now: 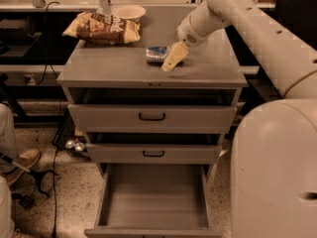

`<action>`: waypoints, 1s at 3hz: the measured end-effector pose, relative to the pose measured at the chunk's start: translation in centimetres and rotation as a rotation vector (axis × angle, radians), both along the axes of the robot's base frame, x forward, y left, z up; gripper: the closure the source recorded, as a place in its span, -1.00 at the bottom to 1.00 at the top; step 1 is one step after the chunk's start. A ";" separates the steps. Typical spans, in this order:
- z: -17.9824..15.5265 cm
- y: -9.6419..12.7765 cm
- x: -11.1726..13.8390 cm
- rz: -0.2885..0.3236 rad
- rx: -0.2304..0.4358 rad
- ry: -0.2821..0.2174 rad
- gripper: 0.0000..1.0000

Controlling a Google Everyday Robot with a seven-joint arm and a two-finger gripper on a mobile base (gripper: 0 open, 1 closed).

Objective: Place redbull can into bottom drawer

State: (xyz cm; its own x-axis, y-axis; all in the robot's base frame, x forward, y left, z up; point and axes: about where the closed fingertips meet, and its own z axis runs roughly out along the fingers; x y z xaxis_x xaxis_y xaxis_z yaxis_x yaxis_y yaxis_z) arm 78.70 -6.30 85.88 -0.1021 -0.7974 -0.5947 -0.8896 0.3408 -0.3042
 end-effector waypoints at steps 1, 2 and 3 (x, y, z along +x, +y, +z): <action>-0.9 0.9 1.4 0.011 0.022 0.004 -0.57; -1.3 1.3 1.9 0.019 0.035 0.011 -0.11; -1.3 1.6 2.0 0.027 0.069 0.010 0.35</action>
Offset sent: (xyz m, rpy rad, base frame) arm 0.0265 0.0111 -0.0096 0.0507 0.0085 0.0227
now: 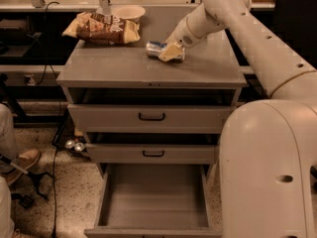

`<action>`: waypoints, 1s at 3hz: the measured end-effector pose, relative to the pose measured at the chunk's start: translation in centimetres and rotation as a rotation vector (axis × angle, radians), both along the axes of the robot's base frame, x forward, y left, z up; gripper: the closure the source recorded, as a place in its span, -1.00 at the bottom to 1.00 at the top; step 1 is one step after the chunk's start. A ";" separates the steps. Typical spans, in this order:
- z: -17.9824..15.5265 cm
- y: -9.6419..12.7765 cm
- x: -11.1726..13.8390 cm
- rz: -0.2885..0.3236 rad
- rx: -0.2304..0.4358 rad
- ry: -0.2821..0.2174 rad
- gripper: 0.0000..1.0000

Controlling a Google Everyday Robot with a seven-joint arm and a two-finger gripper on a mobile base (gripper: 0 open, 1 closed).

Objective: Place redbull can into bottom drawer

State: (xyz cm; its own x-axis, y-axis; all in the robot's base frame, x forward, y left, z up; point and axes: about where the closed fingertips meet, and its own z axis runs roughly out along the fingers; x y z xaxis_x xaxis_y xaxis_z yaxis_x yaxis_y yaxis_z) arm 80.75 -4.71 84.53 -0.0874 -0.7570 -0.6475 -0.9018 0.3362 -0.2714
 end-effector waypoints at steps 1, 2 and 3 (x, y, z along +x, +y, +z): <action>1.9 -0.9 -1.5 -0.004 0.044 -0.015 0.79; 4.8 -3.6 -5.6 -0.058 0.036 0.008 1.00; 6.4 -5.1 -11.7 -0.094 0.034 0.100 1.00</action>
Offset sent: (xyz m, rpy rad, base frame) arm -0.1322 -0.0692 0.0911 0.0171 0.0543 -0.1501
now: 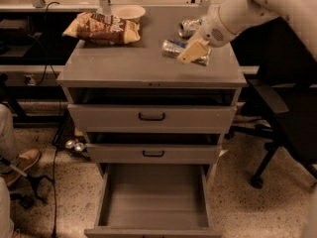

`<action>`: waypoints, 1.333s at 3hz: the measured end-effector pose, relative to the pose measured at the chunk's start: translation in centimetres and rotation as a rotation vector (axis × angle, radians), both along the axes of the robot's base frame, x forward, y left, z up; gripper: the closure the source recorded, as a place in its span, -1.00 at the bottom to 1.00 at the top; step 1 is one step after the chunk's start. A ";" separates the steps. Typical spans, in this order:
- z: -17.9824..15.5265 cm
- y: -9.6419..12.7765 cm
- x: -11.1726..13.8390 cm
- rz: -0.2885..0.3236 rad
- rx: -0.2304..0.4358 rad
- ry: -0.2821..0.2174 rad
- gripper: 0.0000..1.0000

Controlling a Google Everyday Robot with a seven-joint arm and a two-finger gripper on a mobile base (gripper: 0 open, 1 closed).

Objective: Place redbull can into bottom drawer

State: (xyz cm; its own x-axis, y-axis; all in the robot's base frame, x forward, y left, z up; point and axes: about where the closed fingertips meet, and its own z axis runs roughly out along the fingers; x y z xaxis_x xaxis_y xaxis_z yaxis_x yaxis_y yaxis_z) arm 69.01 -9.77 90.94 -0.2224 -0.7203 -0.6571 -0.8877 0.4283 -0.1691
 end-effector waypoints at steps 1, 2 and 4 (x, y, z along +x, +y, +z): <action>-1.2 -0.8 -7.5 -0.008 0.024 0.165 1.00; -1.2 -0.8 -7.5 -0.008 0.024 0.165 1.00; -10.2 2.0 -12.9 0.044 0.086 0.323 1.00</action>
Offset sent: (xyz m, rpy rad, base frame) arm -0.0644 -0.0079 -0.0061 0.0234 0.1367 -0.0099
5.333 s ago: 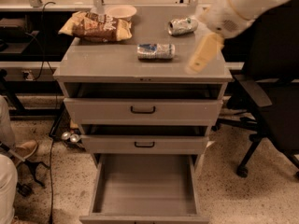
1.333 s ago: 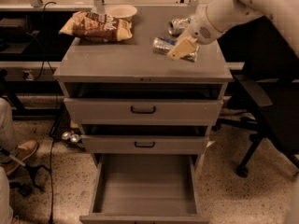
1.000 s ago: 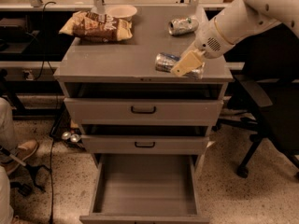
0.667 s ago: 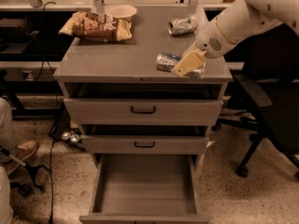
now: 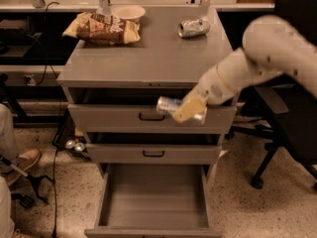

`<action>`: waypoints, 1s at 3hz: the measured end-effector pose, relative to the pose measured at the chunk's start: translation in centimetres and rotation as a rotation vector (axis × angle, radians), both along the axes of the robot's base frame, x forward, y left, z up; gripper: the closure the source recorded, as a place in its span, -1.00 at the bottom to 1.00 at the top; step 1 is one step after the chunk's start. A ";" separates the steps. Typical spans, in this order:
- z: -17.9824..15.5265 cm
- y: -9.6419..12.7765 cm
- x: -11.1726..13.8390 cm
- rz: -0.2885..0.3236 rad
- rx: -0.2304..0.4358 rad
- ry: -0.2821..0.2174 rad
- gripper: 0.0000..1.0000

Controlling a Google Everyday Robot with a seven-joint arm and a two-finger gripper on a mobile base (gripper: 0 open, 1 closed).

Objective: Place redbull can into bottom drawer

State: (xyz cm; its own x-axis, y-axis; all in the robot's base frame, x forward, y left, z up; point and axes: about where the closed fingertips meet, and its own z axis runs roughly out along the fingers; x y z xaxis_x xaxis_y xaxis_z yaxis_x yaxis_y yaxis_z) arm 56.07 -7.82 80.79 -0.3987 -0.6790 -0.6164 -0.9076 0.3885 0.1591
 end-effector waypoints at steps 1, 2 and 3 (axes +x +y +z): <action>-8.0 4.4 -3.4 0.031 0.094 0.103 1.00; -19.0 10.0 -6.0 -0.011 0.242 0.195 1.00; -19.4 10.1 -6.1 -0.017 0.242 0.197 1.00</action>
Offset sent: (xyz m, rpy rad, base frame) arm -0.0847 0.1461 -0.2736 0.3816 0.2646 -0.0323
